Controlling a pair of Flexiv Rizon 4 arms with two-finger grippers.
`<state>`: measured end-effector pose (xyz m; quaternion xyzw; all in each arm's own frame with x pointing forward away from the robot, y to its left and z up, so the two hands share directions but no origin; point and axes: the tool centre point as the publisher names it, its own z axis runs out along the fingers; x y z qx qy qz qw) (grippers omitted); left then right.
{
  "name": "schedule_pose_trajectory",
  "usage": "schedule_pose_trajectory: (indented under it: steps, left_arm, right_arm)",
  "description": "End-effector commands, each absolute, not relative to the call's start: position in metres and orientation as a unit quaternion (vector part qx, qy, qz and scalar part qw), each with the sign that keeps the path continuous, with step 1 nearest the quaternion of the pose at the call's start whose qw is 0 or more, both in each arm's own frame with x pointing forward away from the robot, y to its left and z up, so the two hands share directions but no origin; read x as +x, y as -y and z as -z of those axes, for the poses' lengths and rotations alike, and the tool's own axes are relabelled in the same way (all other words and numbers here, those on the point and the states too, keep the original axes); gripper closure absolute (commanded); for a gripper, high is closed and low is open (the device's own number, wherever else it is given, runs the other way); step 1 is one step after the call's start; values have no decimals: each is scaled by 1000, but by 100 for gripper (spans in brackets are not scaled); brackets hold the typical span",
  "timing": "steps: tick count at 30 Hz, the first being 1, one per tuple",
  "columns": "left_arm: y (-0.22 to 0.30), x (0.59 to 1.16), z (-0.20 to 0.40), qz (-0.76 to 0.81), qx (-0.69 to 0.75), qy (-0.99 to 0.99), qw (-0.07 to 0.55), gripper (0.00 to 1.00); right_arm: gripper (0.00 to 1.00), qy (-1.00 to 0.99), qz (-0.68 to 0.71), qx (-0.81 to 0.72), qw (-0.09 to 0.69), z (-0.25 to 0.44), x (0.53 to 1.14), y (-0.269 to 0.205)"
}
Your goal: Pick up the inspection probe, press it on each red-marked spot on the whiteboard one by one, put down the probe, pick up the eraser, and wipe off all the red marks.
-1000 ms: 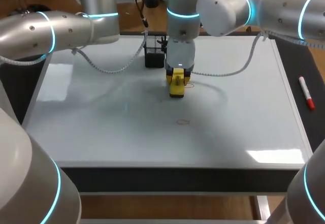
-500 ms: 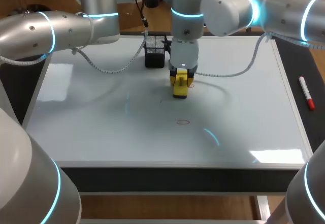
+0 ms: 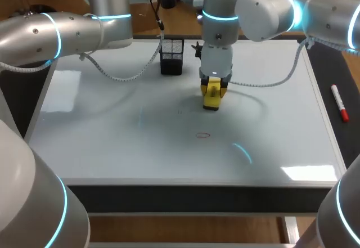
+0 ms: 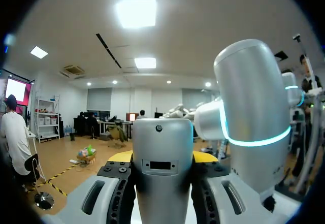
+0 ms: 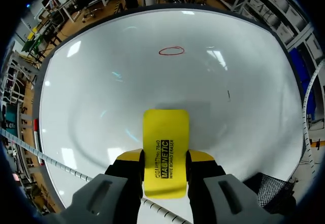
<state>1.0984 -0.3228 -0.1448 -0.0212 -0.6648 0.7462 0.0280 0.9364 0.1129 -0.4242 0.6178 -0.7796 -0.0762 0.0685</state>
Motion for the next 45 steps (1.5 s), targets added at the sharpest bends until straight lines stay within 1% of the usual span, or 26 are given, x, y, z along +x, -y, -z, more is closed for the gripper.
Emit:
schedule_pose_trajectory:
  steps: [1,11,22,37,45]
  left_arm:
    - [323,1099,143,-745,-21,666,29,100]
    - [323,1099,143,-745,-21,666,29,100]
    - [323,1099,143,-745,-21,666,29,100]
    - [323,1099,143,-745,-21,666,29,100]
    - [323,1099,143,-745,-21,666,29,100]
  right_arm:
    - [100,785,74,612,63,425,930,-95]
    - [100,808,60,584,42,399,928,-66]
    - [100,849,34,527,17,363,917,-23]
    - [100,899,19,437,4,350,878,56]
    - [100,913,18,407,5,348,860,84]
